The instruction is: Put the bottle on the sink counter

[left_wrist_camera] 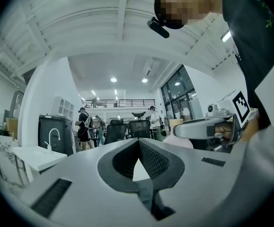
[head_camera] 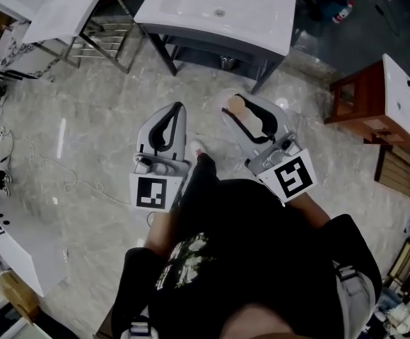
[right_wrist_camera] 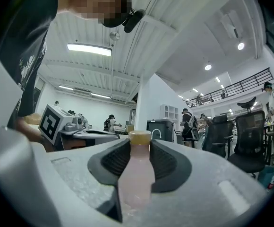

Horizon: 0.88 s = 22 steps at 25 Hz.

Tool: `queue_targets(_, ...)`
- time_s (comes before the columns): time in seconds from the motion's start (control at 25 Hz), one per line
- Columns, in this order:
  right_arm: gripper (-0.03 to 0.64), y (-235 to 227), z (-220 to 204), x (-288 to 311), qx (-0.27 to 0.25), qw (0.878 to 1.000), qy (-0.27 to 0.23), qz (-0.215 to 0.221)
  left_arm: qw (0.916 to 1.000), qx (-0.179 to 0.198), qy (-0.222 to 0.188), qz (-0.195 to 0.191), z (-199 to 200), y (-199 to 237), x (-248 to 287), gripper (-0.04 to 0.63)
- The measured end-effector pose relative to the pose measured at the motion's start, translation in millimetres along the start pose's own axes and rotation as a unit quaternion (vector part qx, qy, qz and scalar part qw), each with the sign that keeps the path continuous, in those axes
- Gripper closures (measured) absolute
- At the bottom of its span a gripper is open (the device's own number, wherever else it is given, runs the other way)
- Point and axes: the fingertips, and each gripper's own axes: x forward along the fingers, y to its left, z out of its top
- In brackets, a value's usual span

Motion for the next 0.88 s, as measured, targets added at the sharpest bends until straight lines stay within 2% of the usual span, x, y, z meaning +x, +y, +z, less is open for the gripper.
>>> queue_targets(0.36,0.495,-27.9,2.7,76.3,-0.003,1.000,0.006,-0.023,0.9999,-0.004,-0.001,-0.010,-3.6,79.6,35.9,0.581)
queue_targets(0.52,0.495,-39.1,5.5,110.0,-0.015,0.999,-0.010,-0.028,0.9999,0.004,-0.002,-0.015,-1.7,111.1,50.7,0.581)
queue_targets(0.88,0.495,-26.8,-3.8,177.6,-0.004,1.000,-0.011,-0.016,0.9997,0.012,-0.013,-0.017,-6.5,169.6,54.2,0.581)
